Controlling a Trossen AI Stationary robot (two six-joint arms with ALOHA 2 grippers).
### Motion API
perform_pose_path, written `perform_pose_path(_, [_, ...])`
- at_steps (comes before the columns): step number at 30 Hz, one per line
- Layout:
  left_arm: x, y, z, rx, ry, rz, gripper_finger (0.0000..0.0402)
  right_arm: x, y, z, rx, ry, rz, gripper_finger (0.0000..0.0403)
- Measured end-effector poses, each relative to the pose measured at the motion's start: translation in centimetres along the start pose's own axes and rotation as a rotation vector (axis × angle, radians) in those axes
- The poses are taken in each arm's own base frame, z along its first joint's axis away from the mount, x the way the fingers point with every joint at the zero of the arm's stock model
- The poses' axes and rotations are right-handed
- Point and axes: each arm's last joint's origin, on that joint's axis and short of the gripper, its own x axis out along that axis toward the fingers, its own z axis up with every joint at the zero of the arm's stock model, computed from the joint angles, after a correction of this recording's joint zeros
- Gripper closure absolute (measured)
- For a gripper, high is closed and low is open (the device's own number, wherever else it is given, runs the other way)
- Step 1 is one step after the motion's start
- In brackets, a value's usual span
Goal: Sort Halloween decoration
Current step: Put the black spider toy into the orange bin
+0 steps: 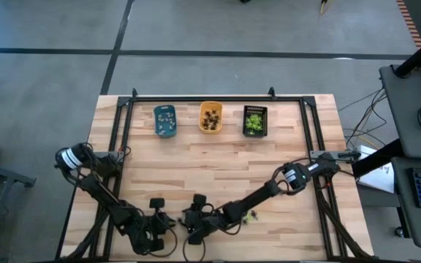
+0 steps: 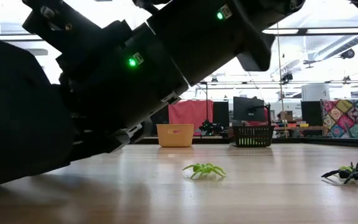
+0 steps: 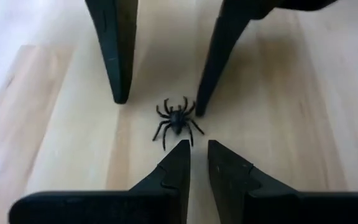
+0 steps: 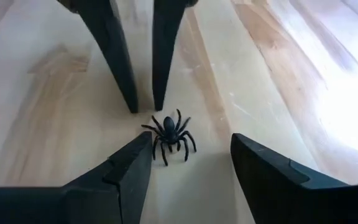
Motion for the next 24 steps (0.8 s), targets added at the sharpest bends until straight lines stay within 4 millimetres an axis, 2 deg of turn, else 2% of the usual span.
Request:
perform_pose_path(4, [-0.4, 0.3, 0.1, 0.016, 0.014, 0.015, 0.0362, 0.2, -0.4, 0.1, -0.029, 0.012, 0.032, 0.0209])
perform_pose_path(17, [-0.5, 0.4, 0.2, 0.018, 0.005, 0.024, 0.0362, 0.6, -0.9, 0.3, -0.076, 0.017, 0.111, 0.0313])
perform_pose_path(24, [-1.3, 0.7, 0.4, 0.015, 0.045, 0.020, 0.0362, 0.7, -0.8, 0.4, -0.093, -0.008, 0.121, 0.0347])
